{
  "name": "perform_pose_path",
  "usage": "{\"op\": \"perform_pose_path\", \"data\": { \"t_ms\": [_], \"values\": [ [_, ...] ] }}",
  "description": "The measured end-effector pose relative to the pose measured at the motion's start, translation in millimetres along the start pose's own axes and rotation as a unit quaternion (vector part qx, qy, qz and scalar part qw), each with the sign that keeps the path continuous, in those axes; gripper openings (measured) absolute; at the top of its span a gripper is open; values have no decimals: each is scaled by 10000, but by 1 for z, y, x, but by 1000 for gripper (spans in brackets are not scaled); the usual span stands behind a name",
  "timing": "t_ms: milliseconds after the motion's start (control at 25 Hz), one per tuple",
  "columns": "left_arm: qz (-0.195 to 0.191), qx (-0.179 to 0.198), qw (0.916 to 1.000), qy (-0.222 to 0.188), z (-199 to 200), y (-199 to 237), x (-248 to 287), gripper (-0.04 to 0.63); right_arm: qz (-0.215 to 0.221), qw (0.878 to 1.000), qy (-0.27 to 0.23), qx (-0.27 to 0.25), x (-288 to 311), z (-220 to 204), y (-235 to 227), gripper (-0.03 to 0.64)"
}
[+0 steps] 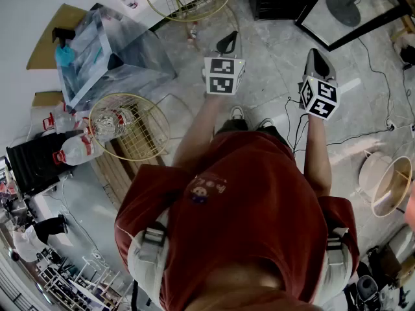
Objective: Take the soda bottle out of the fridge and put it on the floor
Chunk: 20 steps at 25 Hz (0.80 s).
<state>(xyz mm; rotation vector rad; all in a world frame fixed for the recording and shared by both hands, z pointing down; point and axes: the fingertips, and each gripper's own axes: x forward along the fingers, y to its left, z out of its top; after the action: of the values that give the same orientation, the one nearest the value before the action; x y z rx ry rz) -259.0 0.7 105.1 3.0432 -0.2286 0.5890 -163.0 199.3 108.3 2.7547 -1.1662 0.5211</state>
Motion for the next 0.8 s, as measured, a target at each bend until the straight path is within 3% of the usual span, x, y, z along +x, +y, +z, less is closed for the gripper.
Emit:
{"op": "perform_pose_path", "data": {
  "t_ms": [240,800],
  "values": [
    [-106,74,9999,59,-7,15,-21,-2,-120,9999,7,116,-2,-3,27,3],
    [-426,156,9990,8,-12,41,-15,-2,-344,9984,-57,442,16,-8,55,2]
  ]
}}
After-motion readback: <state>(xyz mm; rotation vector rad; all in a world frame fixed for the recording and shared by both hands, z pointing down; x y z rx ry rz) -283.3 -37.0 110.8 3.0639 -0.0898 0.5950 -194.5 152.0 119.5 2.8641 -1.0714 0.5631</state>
